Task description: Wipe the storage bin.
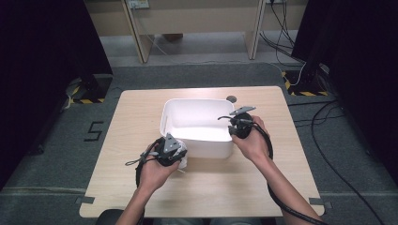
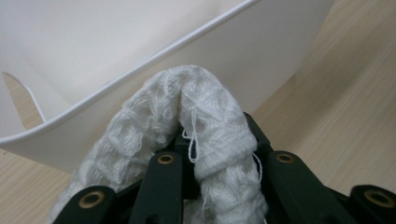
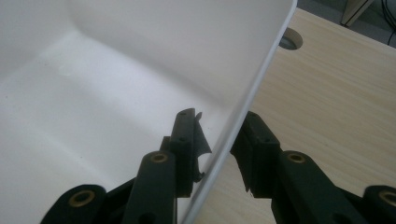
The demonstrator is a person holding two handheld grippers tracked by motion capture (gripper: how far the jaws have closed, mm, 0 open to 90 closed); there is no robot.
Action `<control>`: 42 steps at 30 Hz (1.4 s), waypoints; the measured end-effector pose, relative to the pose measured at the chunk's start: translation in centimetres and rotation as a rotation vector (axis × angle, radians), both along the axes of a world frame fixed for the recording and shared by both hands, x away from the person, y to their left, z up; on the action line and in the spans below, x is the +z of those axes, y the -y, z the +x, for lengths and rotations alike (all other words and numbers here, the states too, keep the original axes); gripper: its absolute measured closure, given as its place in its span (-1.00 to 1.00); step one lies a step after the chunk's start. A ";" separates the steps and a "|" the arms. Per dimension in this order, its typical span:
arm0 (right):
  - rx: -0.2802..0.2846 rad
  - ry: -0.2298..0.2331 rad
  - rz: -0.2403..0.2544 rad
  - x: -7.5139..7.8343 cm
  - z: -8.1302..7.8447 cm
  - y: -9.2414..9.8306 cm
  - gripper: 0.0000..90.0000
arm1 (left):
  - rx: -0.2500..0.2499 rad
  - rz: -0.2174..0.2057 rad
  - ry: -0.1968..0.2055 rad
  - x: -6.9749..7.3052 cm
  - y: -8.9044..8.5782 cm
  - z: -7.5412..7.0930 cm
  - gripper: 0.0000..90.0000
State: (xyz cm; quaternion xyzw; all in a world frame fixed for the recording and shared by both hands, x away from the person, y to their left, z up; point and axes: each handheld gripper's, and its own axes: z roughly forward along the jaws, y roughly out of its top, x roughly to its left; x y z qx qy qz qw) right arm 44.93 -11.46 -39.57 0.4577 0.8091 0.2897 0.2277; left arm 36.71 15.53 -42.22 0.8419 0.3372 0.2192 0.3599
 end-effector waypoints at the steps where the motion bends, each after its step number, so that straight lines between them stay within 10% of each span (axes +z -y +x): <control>1: 0.000 0.000 0.001 0.0 0.0 0.0 0.55 | 0.000 0.001 -0.001 -0.1 0.0 0.0 0.65; 42: -0.003 -0.003 0.015 0.1 0.0 0.0 0.53 | -0.021 0.032 -0.063 -4.3 1.3 1.0 0.64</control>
